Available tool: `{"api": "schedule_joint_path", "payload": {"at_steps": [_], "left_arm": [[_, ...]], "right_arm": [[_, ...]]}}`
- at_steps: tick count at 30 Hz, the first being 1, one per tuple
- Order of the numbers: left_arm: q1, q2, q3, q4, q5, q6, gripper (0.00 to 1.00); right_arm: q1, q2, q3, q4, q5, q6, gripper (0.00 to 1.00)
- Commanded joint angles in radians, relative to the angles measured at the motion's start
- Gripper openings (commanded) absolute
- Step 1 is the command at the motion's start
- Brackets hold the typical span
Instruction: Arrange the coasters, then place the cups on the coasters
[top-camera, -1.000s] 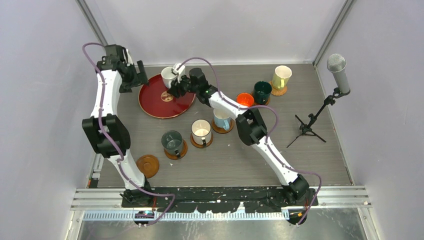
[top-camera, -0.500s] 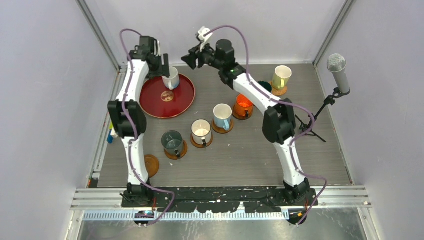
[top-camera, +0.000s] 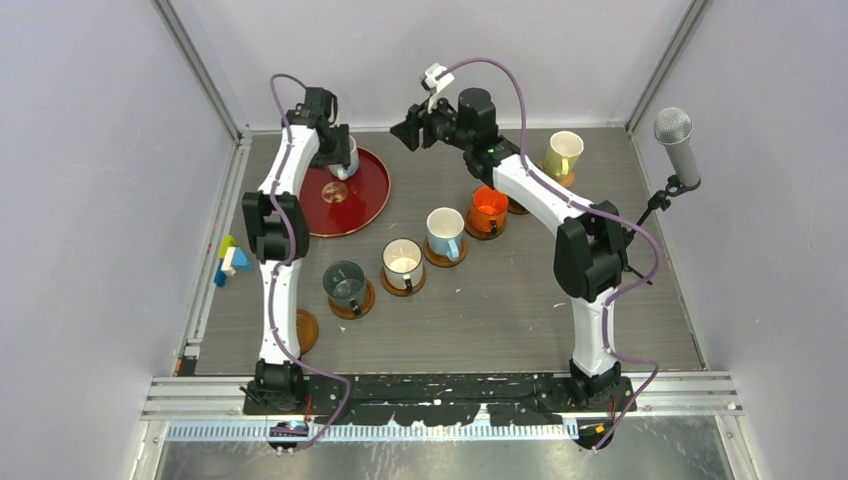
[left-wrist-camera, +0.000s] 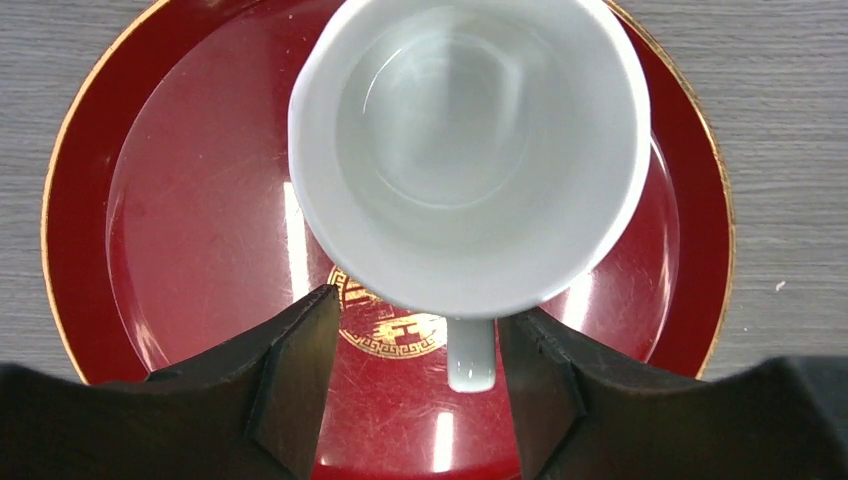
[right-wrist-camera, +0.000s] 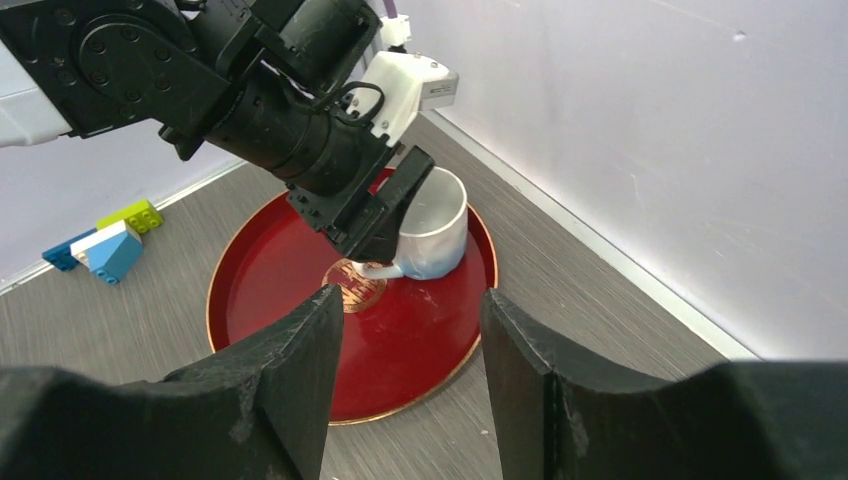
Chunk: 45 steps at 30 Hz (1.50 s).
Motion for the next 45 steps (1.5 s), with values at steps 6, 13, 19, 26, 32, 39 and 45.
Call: {"api": "schedule_joint_path", "payload": {"at_steps": [6, 13, 19, 26, 32, 39, 45], "left_arm": [[-0.004, 0.071, 0.091, 0.032, -0.037, -0.033, 0.56], [-0.004, 0.081, 0.092, 0.045, -0.035, -0.035, 0.4], [-0.002, 0.052, 0.084, 0.046, -0.035, -0.047, 0.02], [-0.001, -0.127, -0.121, 0.104, -0.231, -0.078, 0.0], [0.016, -0.266, -0.297, 0.157, -0.195, -0.092, 0.0], [0.051, -0.432, -0.516, 0.248, -0.133, -0.147, 0.0], [0.076, -0.558, -0.655, 0.293, -0.124, -0.173, 0.0]], "right_arm": [[-0.04, -0.101, -0.011, -0.001, 0.03, -0.005, 0.57], [-0.05, -0.096, 0.001, -0.027, 0.03, -0.014, 0.57], [-0.052, -0.096, 0.006, -0.04, 0.026, -0.013, 0.57], [-0.052, -0.123, -0.019, -0.032, 0.025, -0.009, 0.57], [-0.051, -0.129, -0.015, -0.063, 0.013, 0.001, 0.57], [-0.05, -0.136, -0.009, -0.11, 0.005, 0.001, 0.57], [-0.049, -0.151, -0.023, -0.134, 0.005, 0.009, 0.57]]}}
